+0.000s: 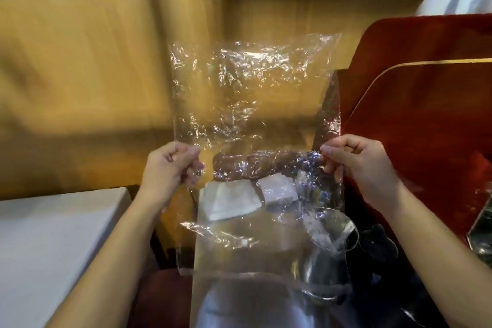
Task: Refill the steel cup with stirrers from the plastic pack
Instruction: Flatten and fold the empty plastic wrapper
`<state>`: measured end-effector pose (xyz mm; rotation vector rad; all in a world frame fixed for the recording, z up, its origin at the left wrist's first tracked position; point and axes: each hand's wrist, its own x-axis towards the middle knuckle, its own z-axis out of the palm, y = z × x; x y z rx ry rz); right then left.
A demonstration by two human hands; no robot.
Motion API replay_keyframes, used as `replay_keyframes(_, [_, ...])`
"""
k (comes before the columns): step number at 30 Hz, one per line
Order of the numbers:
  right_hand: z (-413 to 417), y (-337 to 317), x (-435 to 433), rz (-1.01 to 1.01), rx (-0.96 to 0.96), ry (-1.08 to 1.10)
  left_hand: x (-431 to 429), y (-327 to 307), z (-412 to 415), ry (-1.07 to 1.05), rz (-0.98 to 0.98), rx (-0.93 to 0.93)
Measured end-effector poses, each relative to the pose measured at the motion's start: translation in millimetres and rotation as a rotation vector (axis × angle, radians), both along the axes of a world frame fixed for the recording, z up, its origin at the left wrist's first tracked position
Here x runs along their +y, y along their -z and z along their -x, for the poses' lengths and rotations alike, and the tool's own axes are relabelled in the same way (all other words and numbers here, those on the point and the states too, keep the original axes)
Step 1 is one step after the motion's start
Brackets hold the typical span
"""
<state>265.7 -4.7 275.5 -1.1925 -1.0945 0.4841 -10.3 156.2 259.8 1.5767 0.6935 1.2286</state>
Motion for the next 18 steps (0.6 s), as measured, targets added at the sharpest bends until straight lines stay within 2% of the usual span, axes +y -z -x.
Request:
replay_keyframes(4, [1,4,10,0.027,-0.047,-0.029,-3,8,8,0.015,0.032,-0.008])
replay_keyframes(9, [2,19,22,0.182,0.053,-0.112,-7,21,20,-0.023,0.087,0.044])
replay_keyframes(18, [9,36,39,0.225,0.069,-0.108,-13,33,36,-0.110,0.130,0.005])
